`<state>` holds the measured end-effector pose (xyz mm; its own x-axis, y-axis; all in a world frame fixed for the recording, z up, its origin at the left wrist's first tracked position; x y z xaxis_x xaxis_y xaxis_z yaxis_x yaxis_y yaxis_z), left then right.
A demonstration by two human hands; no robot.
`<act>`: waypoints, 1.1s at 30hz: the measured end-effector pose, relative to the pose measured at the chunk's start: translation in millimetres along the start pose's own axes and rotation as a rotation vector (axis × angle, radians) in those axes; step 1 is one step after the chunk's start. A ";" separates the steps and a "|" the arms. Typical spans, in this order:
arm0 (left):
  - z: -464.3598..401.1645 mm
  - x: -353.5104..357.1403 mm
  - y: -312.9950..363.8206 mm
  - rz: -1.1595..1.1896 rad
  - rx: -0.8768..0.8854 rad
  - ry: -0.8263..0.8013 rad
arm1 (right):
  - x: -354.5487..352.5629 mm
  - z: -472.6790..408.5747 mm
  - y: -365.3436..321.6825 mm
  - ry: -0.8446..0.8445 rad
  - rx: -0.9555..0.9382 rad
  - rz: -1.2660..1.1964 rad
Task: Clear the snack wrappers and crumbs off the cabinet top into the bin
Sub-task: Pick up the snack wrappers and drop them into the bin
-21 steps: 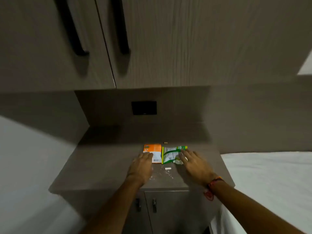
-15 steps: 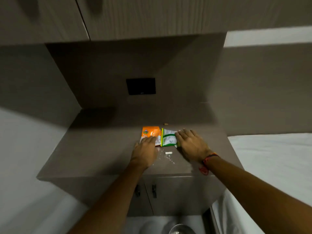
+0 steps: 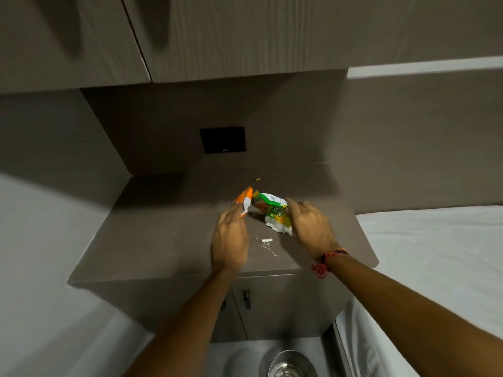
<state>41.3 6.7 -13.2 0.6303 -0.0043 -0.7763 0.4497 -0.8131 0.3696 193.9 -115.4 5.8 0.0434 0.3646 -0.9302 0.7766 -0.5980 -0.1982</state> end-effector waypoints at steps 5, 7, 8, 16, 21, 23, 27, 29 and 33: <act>21.3 -15.8 54.1 0.111 0.074 0.022 | -26.0 49.6 4.4 0.077 0.317 -0.314; 36.3 -16.5 74.2 0.183 0.099 0.018 | -29.5 71.0 11.6 0.068 0.420 -0.433; 45.2 -15.3 83.5 0.227 0.103 0.010 | -31.5 83.1 14.5 0.061 0.450 -0.477; 172.4 29.4 115.3 0.397 0.179 -0.177 | 15.7 228.6 37.2 -0.070 0.625 -0.595; 264.2 79.7 80.0 0.283 0.218 -0.328 | 95.8 327.1 52.3 -0.250 0.820 -0.575; 308.2 117.2 55.0 0.269 0.136 -0.434 | 142.8 355.8 61.9 -0.297 0.873 -0.558; 384.0 199.0 3.8 0.245 -0.288 -0.649 | 252.8 401.5 84.5 -0.519 1.029 -0.569; 417.1 242.5 -17.9 0.240 -0.421 -0.700 | 306.8 419.3 96.7 -0.641 1.089 -0.538; 461.7 316.8 -39.7 0.315 -0.565 -0.821 | 391.0 435.8 115.2 -0.787 1.224 -0.601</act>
<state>-69.0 -231.1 -509.6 0.2419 -0.7349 -0.6336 0.7036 -0.3168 0.6361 26.3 -352.7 -515.4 -0.7001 0.5370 -0.4707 -0.4173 -0.8425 -0.3405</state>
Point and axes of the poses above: each hand's wrist, its own z-axis away from the middle knuckle, its own x-axis out of the palm, y = z × x, the point moved 3 cm from there along -z, towards the middle knuckle, and after that the axes turned 14 degrees about x, right-handed, at the moved point
